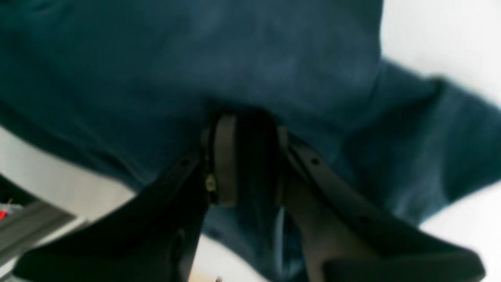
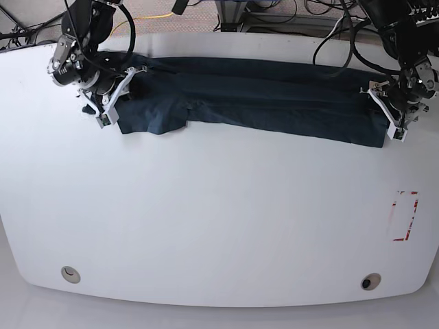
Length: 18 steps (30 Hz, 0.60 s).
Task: Fold the T-shirt properly
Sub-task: 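Release and regrasp the folded shirt end with the right gripper, pulling it flat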
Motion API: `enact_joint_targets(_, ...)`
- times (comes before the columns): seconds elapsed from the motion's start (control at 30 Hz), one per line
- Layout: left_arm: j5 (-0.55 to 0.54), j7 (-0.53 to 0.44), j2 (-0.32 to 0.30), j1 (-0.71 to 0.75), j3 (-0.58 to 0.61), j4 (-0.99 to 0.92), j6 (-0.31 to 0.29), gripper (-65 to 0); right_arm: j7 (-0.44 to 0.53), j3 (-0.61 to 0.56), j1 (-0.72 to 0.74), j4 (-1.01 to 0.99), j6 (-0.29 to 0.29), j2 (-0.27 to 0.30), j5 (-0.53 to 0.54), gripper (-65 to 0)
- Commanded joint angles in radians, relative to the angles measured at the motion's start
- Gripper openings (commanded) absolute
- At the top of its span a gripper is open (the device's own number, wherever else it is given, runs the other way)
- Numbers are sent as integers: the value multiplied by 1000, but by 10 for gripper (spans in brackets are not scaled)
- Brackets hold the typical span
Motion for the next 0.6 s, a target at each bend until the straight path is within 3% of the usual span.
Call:
enact_joint_targets(0.0,6,-4,-18,11,-30,-4,2,-285,88,-1,36,-66,6,25,-50,-520)
enact_joint_targets(0.13,5,-4,-10,20,-35,-2,2,-285,145,-1,149,-241,6,69,-169,-518)
enact_joint_targets(0.27,6,-4,16,42,-36,3,2,-285,168,1,246,-350,6,125,-200,-518)
enact_joint_targets(0.47,6,-4,10,48,-42,-2,2,-285,100,4,303,-268,6,160,-179,-515)
enact_joint_targets(0.57,0,-4,10,74,-41,7,2,-285,46,7,324,-192,6,158,-169,-447)
